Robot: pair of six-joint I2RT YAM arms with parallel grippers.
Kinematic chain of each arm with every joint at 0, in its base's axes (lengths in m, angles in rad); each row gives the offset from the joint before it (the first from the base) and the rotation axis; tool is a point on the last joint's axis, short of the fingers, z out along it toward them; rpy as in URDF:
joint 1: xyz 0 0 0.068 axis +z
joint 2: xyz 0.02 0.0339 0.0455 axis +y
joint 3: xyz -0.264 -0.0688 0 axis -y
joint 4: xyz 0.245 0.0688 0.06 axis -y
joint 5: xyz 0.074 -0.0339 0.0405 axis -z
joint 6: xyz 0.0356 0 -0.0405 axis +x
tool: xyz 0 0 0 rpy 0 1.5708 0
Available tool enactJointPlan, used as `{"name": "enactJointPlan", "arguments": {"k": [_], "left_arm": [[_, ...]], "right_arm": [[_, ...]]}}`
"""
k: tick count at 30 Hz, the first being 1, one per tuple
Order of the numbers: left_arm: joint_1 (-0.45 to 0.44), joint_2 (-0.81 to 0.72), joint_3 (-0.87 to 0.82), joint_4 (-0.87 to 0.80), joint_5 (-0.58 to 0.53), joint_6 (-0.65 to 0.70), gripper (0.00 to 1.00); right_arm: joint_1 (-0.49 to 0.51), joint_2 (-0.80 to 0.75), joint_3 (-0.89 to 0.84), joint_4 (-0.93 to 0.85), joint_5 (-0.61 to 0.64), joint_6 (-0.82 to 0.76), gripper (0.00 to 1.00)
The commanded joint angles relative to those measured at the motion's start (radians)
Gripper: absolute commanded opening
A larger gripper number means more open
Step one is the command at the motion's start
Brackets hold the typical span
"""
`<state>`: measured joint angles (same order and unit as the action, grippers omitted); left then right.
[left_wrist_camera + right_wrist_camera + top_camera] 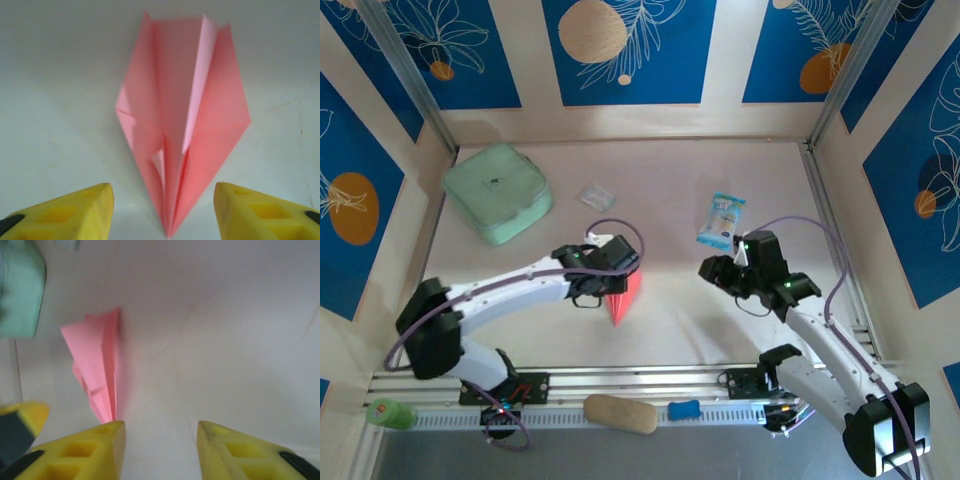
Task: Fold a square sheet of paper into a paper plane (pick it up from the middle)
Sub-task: Move the paper plane to the center of the table, then reset both arms
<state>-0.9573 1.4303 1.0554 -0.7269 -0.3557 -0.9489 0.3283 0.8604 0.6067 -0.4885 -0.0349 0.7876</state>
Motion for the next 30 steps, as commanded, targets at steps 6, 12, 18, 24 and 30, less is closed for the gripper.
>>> {"name": "enactJointPlan", "arguments": {"k": [6, 12, 18, 24, 30], "left_arm": [[0.282, -0.330, -0.234, 0.127, -0.269, 0.334, 0.86], [0.518, -0.461, -0.433, 0.459, -0.358, 0.625, 0.98], [0.637, -0.341, -0.584, 0.901, -0.336, 0.918, 1.00], [0.675, -0.155, -0.672, 1.322, -0.223, 0.989, 1.00], [0.726, -0.013, -0.712, 1.614, -0.140, 1.043, 1.00]], "right_arm": [[-0.030, 0.063, -0.005, 0.220, 0.566, -0.461, 0.83], [-0.126, 0.248, -0.148, 0.648, 0.537, -0.682, 0.88], [-0.190, 0.436, -0.176, 0.967, 0.338, -0.764, 0.86], [-0.284, 0.477, -0.212, 1.151, 0.103, -0.778, 0.85], [-0.337, 0.611, -0.288, 1.421, -0.024, -0.737, 0.83]]}}
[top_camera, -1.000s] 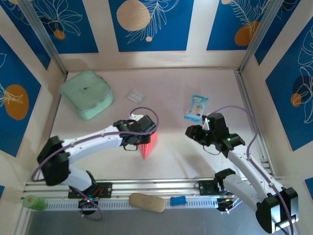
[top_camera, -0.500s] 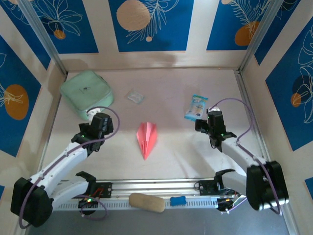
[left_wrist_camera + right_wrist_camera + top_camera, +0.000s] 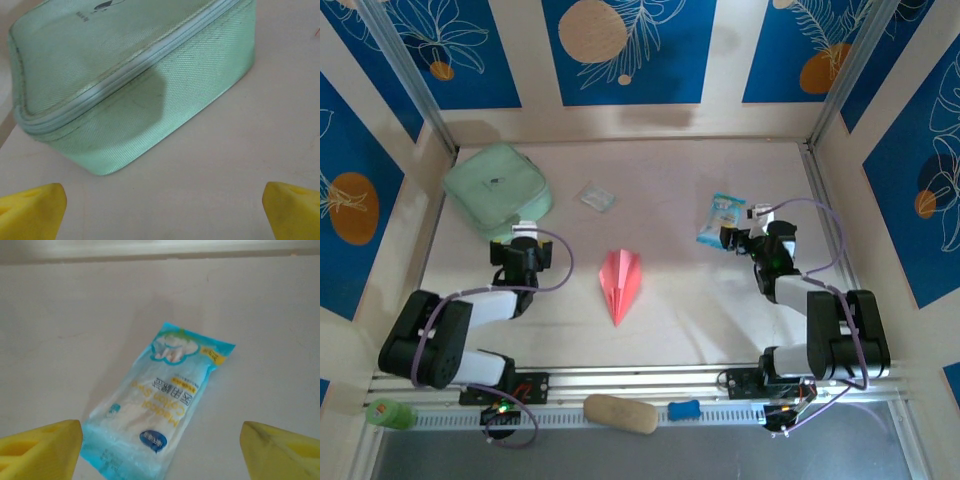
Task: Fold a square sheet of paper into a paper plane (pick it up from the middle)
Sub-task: Reset both arms
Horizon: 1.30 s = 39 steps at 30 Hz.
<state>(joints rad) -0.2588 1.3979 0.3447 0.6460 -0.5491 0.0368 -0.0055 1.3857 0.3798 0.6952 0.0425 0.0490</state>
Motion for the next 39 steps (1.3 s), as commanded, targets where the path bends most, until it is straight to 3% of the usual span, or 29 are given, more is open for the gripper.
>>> {"name": "enactJointPlan", "arguments": {"k": [1, 2, 3, 5, 6, 7, 8, 9, 12, 39], "left_arm": [[0.056, 0.046, -0.020, 0.308, 0.083, 0.038, 1.00], [0.094, 0.085, -0.048, 0.386, 0.140, 0.007, 1.00], [0.119, 0.114, -0.063, 0.457, 0.191, 0.008, 1.00], [0.133, 0.110, -0.049, 0.376, 0.309, 0.011, 1.00], [0.136, 0.162, -0.058, 0.448, 0.337, 0.025, 1.00], [0.138, 0.208, -0.071, 0.563, 0.345, 0.036, 1.00], [0.158, 0.162, -0.063, 0.464, 0.364, 0.002, 1.00], [0.181, 0.140, -0.031, 0.358, 0.365, -0.031, 1.00], [0.182, 0.163, 0.012, 0.318, 0.349, -0.030, 1.00], [0.179, 0.167, 0.011, 0.329, 0.374, -0.014, 1.00]], "right_arm": [[0.008, 0.148, -0.077, 0.340, -0.088, 0.003, 0.83], [0.027, 0.155, -0.066, 0.355, -0.043, -0.004, 0.84], [0.033, 0.119, -0.029, 0.226, -0.026, -0.017, 0.85], [0.027, 0.153, 0.018, 0.179, 0.048, 0.028, 0.85], [0.019, 0.146, 0.031, 0.147, 0.090, 0.061, 0.87], [0.008, 0.134, 0.035, 0.107, 0.079, 0.064, 0.97], [0.015, 0.144, 0.028, 0.139, 0.094, 0.060, 0.99], [0.023, 0.140, 0.027, 0.139, 0.114, 0.056, 0.99], [0.031, 0.137, 0.022, 0.143, 0.163, 0.066, 0.99], [0.029, 0.137, 0.023, 0.141, 0.157, 0.068, 0.99]]}}
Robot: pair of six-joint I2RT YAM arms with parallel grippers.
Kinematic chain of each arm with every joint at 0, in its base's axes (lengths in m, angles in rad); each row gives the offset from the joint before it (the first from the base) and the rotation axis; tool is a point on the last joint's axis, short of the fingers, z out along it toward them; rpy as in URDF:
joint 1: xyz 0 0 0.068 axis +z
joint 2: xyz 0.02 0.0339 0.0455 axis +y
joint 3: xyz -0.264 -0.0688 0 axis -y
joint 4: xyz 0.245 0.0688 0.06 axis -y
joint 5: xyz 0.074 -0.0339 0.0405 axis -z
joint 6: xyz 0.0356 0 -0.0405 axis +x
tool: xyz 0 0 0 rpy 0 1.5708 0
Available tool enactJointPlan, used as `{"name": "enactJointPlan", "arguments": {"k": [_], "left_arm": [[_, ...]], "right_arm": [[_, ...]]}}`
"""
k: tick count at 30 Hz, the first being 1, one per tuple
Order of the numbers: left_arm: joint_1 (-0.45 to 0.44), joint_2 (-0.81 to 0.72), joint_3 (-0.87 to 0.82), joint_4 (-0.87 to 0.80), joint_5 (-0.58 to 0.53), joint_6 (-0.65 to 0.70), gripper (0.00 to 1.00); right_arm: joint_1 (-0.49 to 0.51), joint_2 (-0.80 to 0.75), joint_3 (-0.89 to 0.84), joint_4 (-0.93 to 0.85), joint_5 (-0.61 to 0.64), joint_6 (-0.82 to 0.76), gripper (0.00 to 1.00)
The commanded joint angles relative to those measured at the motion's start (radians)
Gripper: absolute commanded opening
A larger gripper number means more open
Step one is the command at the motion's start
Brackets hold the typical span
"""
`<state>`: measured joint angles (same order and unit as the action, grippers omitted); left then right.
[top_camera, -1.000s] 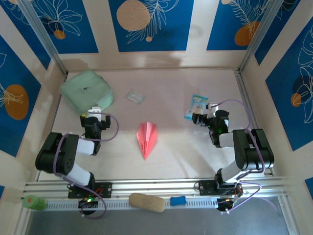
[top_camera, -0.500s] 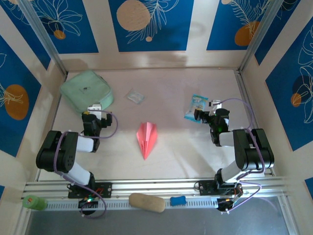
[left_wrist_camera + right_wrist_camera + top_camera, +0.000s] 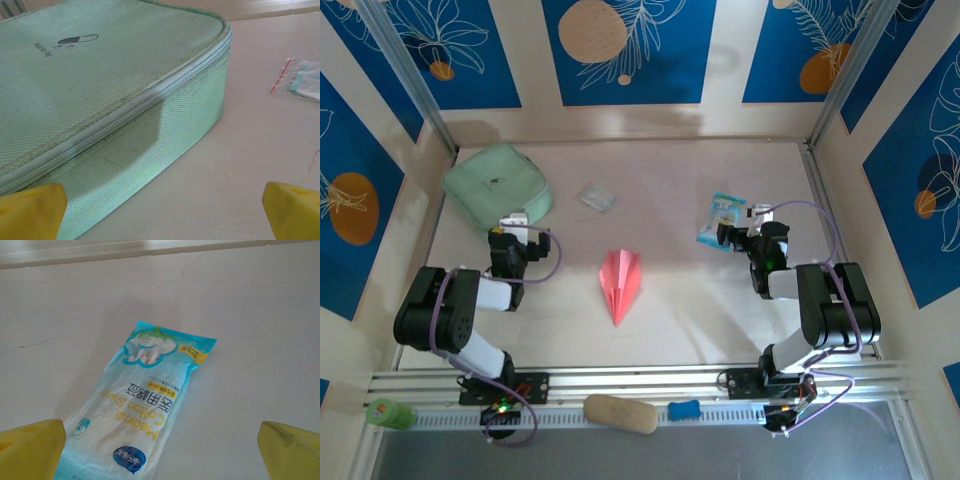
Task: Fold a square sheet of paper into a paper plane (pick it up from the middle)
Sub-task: Reset both arms
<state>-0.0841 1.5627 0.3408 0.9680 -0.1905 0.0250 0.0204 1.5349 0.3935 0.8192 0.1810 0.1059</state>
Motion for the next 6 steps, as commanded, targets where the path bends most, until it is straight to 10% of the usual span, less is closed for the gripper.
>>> {"name": "enactJointPlan", "arguments": {"k": [1, 6], "left_arm": [[0.004, 0.002, 0.015, 0.007, 0.016, -0.002, 1.00], [0.004, 0.002, 0.015, 0.008, 0.016, -0.002, 1.00]], "right_arm": [[0.003, -0.012, 0.010, 0.016, 0.018, 0.011, 0.99], [0.003, -0.012, 0.008, 0.020, 0.019, 0.011, 0.99]]}}
